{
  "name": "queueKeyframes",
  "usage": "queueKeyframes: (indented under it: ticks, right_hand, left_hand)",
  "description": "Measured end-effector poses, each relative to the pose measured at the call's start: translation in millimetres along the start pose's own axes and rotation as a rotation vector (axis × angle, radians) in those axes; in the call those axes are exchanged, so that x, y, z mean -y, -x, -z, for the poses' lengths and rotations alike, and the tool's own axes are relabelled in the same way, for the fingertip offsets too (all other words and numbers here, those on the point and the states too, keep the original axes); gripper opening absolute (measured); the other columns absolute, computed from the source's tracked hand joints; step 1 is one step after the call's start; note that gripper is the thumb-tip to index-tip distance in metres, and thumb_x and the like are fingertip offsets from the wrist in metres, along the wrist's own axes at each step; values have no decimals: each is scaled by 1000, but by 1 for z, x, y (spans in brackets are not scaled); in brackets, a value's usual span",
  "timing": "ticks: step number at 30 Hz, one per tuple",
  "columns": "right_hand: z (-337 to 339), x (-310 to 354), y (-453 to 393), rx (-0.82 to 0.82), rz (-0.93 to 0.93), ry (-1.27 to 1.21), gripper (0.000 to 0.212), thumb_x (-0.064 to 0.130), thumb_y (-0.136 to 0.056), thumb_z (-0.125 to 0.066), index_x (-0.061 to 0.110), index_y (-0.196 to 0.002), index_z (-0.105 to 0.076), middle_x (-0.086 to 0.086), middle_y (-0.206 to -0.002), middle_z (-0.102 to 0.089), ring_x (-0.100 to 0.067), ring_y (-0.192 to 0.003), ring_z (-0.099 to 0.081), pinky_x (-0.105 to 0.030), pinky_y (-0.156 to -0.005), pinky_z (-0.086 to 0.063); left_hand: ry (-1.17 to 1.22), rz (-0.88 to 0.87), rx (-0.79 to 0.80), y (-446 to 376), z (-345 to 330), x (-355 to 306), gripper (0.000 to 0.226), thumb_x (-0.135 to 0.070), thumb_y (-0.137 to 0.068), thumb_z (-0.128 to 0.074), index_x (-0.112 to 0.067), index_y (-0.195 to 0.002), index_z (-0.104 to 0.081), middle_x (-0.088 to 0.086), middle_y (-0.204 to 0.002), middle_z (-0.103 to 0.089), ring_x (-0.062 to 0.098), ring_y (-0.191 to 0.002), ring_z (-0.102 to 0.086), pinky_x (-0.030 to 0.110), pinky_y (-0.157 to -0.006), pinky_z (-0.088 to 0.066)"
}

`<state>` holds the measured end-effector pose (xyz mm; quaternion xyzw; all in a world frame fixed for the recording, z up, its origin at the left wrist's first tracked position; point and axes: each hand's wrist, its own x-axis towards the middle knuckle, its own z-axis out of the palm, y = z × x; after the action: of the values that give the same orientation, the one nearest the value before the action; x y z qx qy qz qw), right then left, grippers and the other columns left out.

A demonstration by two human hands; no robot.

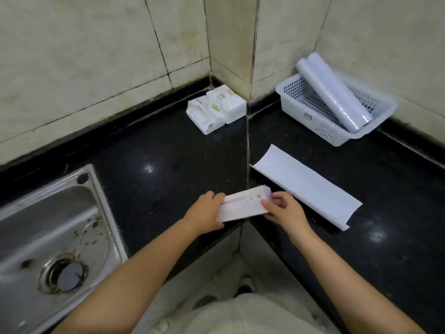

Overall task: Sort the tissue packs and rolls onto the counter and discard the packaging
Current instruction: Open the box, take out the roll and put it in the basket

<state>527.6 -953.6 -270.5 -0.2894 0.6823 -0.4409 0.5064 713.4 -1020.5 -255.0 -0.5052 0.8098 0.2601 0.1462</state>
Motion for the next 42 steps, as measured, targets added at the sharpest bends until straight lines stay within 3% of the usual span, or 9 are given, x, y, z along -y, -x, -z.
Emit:
queueKeyframes:
  ticks: [6,12,20,28,30,34,37,40,42]
  right_hand:
    - [3,13,-21,118,16,218,20,24,-83,-65,20,-99,-54,-3,-98,-59,-15,-86,-61,-35,-83,-52]
    - [-15,6,-13,-17,13,236,20,21,-79,-67,32,-72,-52,-9,-89,-60,-22,-82,-56,-45,-84,-49]
    - [-17,8,-4,-3,17,160,21,11,-79,-67,27,-74,-55,1,-76,-58,-12,-71,-57,-23,-66,-49]
    - [-20,6,1,-45,37,201,20,16,-76,-70,32,-75,-57,-9,-86,-61,-25,-84,-60,-44,-86,-52]
    - [-21,5,2,-67,30,196,21,13,-78,-68,31,-74,-57,-10,-84,-61,-23,-82,-59,-40,-83,-54]
    - [-17,7,5,-66,-6,84,23,6,-87,-54,26,-77,-60,-3,-80,-62,-16,-74,-61,-16,-61,-58]
    - [-7,12,5,-161,-165,-269,20,9,-93,-39,10,-103,-57,-8,-85,-63,-18,-72,-61,-26,-63,-57]
    - [1,6,4,-363,-159,121,37,14,-92,-49,4,-127,-47,-16,-108,-64,-25,-94,-61,-35,-89,-50]
    - [-2,6,12,-586,103,477,39,7,-87,-53,-1,-125,-49,-19,-123,-57,-30,-114,-53,-33,-100,-39]
  left_hand:
    - [-35,-32,-49,-23,20,17,74,-18,-77,-70,-16,-142,-34,8,-133,-41,25,-120,-45,36,-98,-47]
    - [-166,-57,-22,-32,21,21,85,-9,-82,-65,-14,-150,-14,12,-143,-33,28,-128,-39,39,-103,-44]
    - [-245,-56,-2,-29,21,26,89,-26,-81,-70,-14,-149,-15,13,-141,-39,29,-129,-41,40,-100,-44]
    - [-308,-98,20,-30,35,19,55,-27,-77,-73,-7,-122,-50,13,-121,-56,29,-109,-56,36,-84,-48]
    - [-294,-119,31,-32,37,19,52,-26,-76,-74,-6,-118,-52,13,-119,-58,29,-107,-57,35,-82,-48]
    - [-244,-125,38,-34,41,22,49,-25,-75,-75,-6,-115,-54,13,-117,-60,28,-105,-59,33,-79,-47]
    - [-179,-101,37,-35,46,29,46,-28,-75,-74,-7,-111,-56,11,-115,-62,27,-102,-59,29,-72,-41]
    - [-139,-80,41,-36,46,32,46,-31,-75,-74,-7,-111,-57,11,-113,-62,26,-100,-59,29,-71,-40]
    - [-118,-69,47,-37,45,33,46,-30,-75,-75,-7,-110,-57,11,-112,-62,26,-99,-59,29,-71,-41]
